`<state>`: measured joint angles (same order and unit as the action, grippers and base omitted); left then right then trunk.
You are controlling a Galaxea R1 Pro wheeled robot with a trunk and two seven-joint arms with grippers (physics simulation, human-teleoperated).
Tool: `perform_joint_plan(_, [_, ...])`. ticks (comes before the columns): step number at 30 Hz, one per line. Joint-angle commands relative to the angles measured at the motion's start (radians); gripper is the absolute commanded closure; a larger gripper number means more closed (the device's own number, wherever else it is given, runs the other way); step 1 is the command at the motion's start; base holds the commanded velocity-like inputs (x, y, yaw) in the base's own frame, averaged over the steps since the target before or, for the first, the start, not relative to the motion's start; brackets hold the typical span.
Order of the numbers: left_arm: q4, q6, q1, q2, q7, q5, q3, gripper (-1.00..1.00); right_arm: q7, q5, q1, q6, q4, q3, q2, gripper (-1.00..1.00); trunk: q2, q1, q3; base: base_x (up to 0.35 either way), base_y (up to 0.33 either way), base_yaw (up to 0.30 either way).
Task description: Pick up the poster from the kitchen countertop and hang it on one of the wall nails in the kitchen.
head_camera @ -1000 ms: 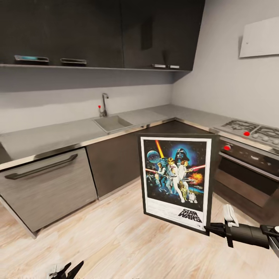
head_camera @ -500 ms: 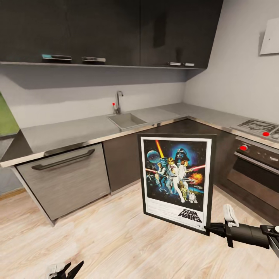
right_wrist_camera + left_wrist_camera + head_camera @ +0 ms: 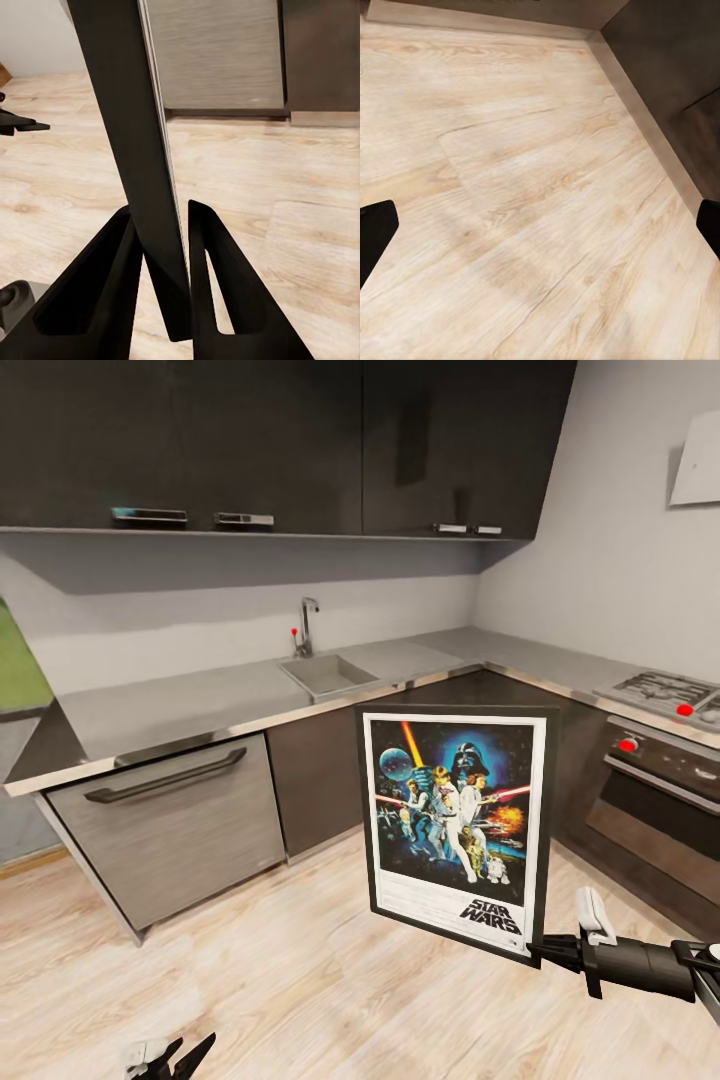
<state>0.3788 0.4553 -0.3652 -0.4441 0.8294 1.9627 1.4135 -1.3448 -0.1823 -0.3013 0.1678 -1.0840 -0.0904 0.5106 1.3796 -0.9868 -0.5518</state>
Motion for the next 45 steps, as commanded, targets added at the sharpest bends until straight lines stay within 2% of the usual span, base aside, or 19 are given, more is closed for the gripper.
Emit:
perform_joint_plan(1, [0.002,0.003,-0.001,-0.001,0.002,0.011,0.008,-1.0,-0.005,-0.005,-0.001,0.013,0.0,0.0,0.0,1.0,-0.007,0.004,0.002,0.0,0.0,0.0])
perform_joint_plan(45, [0.002,0.003,-0.001,-0.001,0.001,0.012,0.008,-1.0,-0.007,-0.005,0.001,0.013,-0.001,-0.002,0.0,1.0,-0.315,0.173,0.14,0.0,0.0,0.0])
